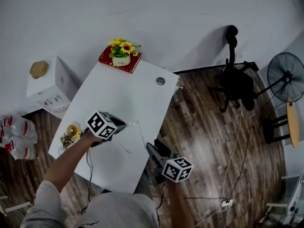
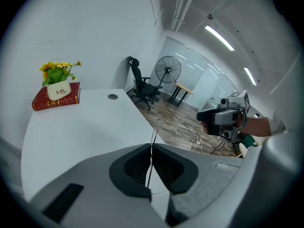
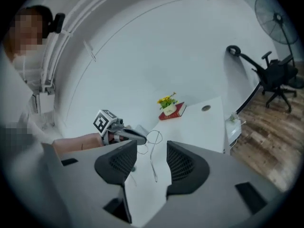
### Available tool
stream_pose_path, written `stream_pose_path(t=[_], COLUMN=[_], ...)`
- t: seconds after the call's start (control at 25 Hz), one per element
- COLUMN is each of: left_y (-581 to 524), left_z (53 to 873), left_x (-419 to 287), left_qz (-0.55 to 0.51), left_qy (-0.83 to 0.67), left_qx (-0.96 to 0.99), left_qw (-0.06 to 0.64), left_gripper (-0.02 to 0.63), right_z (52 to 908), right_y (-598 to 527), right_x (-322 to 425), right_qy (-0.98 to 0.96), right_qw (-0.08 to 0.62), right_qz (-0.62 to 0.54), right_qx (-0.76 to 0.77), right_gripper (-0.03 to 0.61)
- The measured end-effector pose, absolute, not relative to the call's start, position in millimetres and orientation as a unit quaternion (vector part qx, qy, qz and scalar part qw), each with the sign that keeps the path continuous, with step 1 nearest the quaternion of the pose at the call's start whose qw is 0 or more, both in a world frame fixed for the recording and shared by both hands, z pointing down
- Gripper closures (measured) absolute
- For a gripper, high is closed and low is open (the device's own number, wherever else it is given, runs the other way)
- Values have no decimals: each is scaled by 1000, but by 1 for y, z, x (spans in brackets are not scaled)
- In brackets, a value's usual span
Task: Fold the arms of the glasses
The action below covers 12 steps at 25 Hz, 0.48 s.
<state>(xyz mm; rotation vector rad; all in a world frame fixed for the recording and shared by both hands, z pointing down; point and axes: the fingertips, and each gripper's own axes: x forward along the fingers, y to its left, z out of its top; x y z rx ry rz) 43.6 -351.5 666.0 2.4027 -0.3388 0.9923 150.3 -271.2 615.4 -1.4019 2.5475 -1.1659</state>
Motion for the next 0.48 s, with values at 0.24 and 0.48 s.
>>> stream_pose_path(t=[0.24, 0.48], left_y=[-284, -234], left_z=[644, 631], left_x=[6, -17], left_qz=[365, 365], left_qy=[-115, -104], left_qx=[889, 893], left_qw=[249, 240], left_gripper=[601, 601], right_z=[613, 610], right_y=[-211, -160], right_x=[95, 53], right_qy=[820, 829], right_qw=[1, -20], right_qz=[-459, -483], right_qx=[-343, -282], right_gripper=[470, 498])
